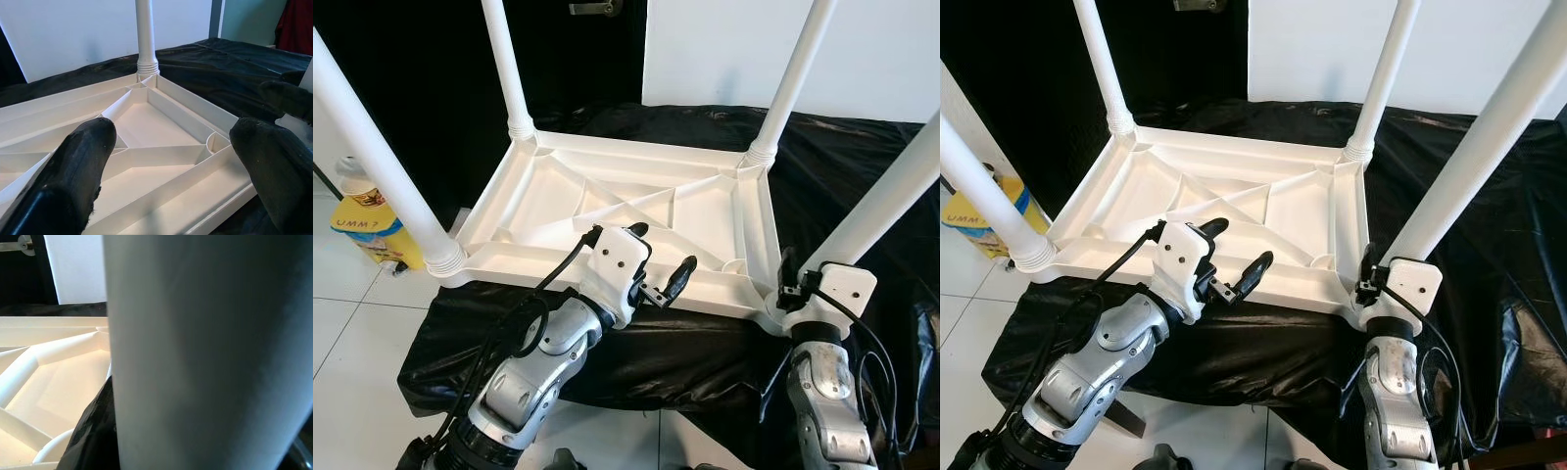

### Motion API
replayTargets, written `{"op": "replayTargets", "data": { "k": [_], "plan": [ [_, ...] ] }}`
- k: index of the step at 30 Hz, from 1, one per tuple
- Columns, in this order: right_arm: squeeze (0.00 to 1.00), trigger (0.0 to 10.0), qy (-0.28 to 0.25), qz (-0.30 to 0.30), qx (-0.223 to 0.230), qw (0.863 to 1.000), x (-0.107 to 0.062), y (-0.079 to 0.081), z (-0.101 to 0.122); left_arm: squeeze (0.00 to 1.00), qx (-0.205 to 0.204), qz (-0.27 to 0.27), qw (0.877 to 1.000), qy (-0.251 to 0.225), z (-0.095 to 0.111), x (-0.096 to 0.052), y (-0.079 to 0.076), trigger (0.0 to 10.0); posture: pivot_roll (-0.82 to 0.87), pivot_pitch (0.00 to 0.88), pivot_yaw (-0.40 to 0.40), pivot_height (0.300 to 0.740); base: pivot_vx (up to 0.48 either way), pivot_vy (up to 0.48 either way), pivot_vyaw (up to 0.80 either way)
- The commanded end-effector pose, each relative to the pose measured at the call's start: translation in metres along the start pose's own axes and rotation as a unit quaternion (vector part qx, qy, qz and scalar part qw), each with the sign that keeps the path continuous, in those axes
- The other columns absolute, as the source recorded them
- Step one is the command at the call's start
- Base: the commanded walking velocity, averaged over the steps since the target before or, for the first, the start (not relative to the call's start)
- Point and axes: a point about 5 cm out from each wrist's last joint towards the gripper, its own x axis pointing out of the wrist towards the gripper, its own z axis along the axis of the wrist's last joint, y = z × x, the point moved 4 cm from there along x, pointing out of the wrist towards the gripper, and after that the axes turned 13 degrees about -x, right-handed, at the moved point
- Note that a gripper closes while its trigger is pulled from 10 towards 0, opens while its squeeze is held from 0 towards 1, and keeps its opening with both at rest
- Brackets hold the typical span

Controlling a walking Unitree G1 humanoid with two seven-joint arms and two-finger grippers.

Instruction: Building children table

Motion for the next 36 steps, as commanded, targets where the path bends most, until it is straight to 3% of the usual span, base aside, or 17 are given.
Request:
{"op": "replayTargets", "data": {
  "k": [1, 6, 11, 20, 29, 36],
  "plan": [
    [0.0, 10.0, -0.015, -0.03, -0.011, 0.999, 0.002, -0.015, 0.009, 0.0, 0.002, -0.072, 0.997, 0.015, -0.004, 0.0, -0.016, 10.0, -0.03, 0.056, -0.027, 0.74, 0.0, 0.0, 0.0],
    [0.0, 10.0, -0.042, -0.04, -0.002, 0.998, 0.009, -0.018, 0.027, 0.0, 0.002, -0.073, 0.997, 0.015, -0.004, 0.0, -0.016, 10.0, -0.03, 0.056, -0.026, 0.74, 0.0, 0.0, 0.0],
    [0.0, 10.0, -0.039, -0.042, 0.011, 0.998, 0.011, -0.018, 0.029, 0.0, 0.003, -0.073, 0.997, 0.015, -0.004, 0.0, -0.016, 10.0, -0.03, 0.057, -0.029, 0.74, 0.0, 0.0, 0.0],
    [0.0, 10.0, -0.016, -0.029, 0.017, 0.999, 0.008, -0.014, 0.017, 0.0, 0.002, -0.071, 0.997, 0.015, -0.004, -0.001, -0.016, 10.0, -0.02, 0.06, -0.033, 0.74, 0.0, 0.0, 0.0],
    [0.0, 10.0, 0.053, 0.013, 0.016, 0.998, -0.004, -0.001, -0.017, 0.0, 0.001, -0.069, 0.997, 0.015, -0.004, -0.001, -0.016, 10.0, -0.02, 0.069, -0.036, 0.74, 0.0, 0.0, 0.0],
    [0.0, 10.0, 0.052, 0.023, 0.017, 0.998, -0.003, 0.001, -0.017, 0.0, 0.0, -0.069, 0.998, 0.016, -0.004, -0.001, -0.016, 10.0, -0.02, 0.07, -0.036, 0.74, 0.0, 0.0, 0.0]
  ]
}}
